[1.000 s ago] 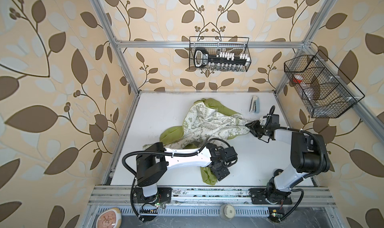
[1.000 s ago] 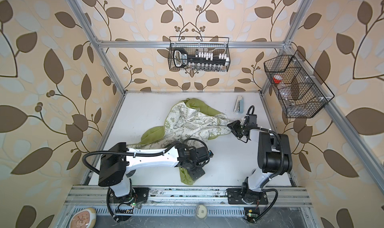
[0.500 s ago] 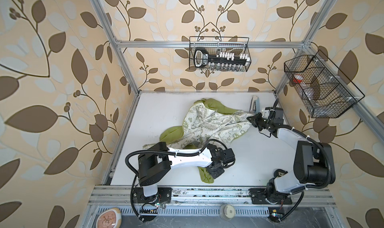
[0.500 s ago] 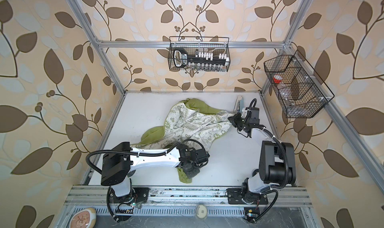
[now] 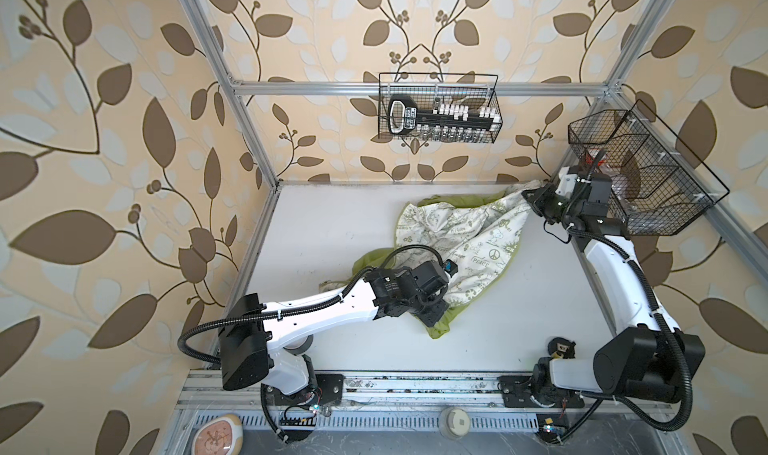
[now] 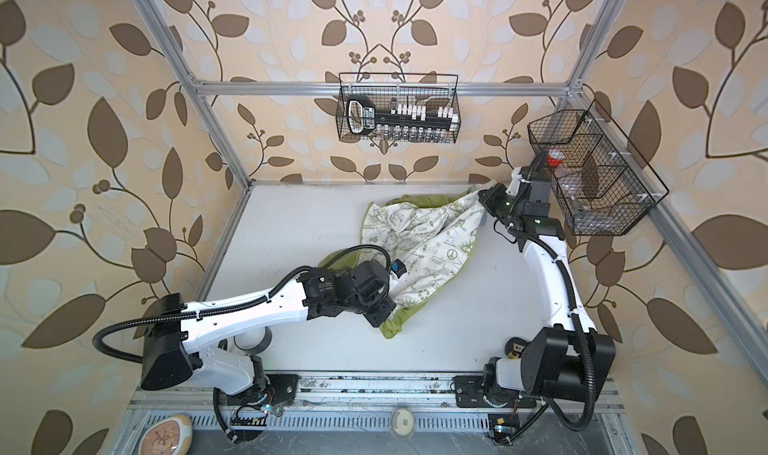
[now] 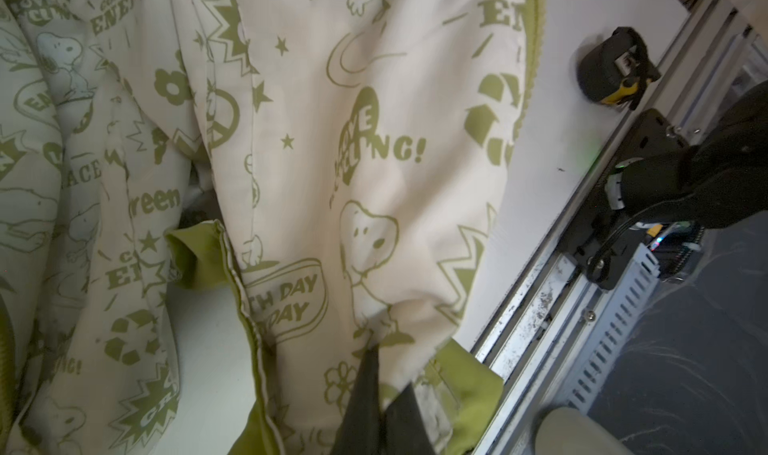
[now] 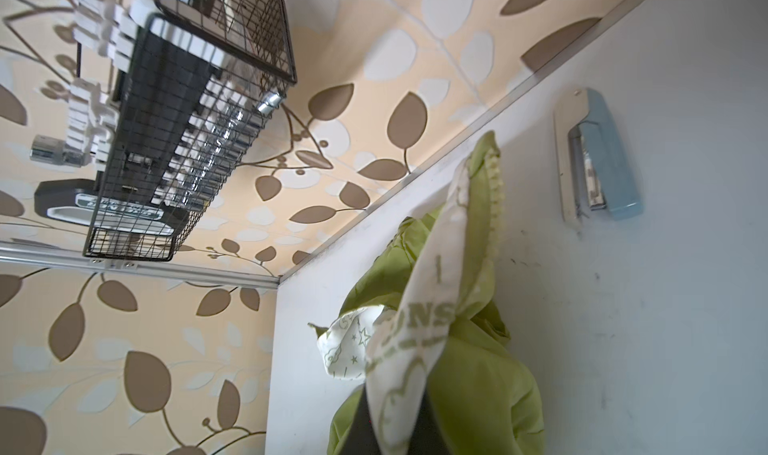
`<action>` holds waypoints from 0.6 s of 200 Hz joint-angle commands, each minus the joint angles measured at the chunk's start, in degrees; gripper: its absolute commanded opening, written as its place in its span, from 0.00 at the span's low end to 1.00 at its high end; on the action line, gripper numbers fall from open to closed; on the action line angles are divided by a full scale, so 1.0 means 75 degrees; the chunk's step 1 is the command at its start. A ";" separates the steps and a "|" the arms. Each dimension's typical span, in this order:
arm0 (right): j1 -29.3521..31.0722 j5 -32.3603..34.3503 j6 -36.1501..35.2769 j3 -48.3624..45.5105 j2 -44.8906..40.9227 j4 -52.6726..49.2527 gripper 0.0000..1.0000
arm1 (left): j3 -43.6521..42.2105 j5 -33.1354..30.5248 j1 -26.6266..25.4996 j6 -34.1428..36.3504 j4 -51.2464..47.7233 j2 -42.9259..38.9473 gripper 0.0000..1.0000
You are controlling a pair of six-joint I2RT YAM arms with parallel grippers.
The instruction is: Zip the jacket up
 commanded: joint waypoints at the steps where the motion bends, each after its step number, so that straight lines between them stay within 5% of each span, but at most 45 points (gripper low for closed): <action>1: -0.0015 0.0783 -0.0383 0.1087 0.0254 -0.0803 0.00 | 0.0387 0.0949 -0.0003 -0.0310 0.0672 0.0438 0.00; 50: 0.0942 0.1734 -0.0585 0.2148 0.1353 -0.1419 0.00 | -0.0477 0.2487 0.0217 -0.1085 0.1979 0.0271 0.00; 72: 0.1760 0.2247 -0.0559 0.2450 0.2168 -0.1421 0.00 | -0.1222 0.3030 0.0822 -0.1563 0.2546 -0.0103 0.08; 95: 0.2528 0.2489 -0.0524 0.3238 0.3334 -0.1642 0.01 | -0.2439 0.3523 0.2091 -0.2334 0.3645 -0.0994 0.38; 120: 0.3138 0.2299 -0.0580 0.4383 0.4511 -0.1971 0.32 | -0.2934 0.3368 0.2870 -0.2321 0.3396 -0.1689 0.62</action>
